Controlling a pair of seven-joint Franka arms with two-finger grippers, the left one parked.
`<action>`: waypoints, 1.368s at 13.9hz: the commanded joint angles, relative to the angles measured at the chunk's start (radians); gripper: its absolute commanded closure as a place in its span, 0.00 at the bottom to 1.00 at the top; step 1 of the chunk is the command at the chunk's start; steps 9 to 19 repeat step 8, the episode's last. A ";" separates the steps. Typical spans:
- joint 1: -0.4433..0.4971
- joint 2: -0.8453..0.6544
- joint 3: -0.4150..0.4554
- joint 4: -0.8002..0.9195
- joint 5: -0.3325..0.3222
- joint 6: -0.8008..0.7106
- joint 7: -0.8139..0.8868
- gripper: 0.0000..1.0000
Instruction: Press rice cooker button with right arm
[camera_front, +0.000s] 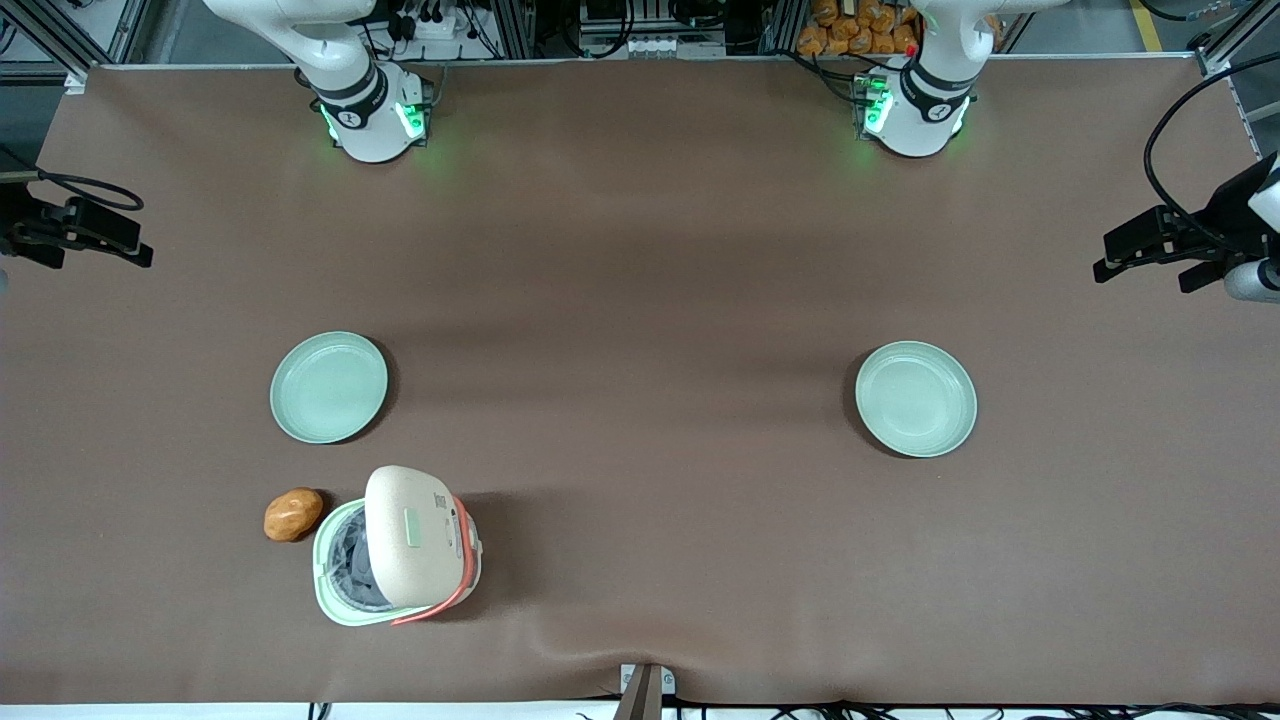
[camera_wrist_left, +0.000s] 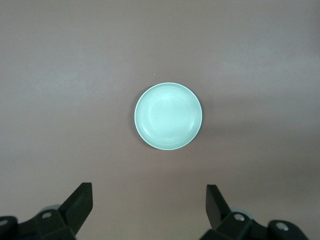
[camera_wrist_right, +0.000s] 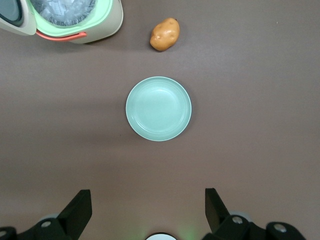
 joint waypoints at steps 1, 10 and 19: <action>-0.011 -0.035 0.007 -0.035 0.010 0.003 -0.007 0.00; -0.007 -0.040 0.007 -0.027 0.010 -0.009 -0.004 0.00; -0.007 -0.040 0.007 -0.027 0.010 -0.009 -0.004 0.00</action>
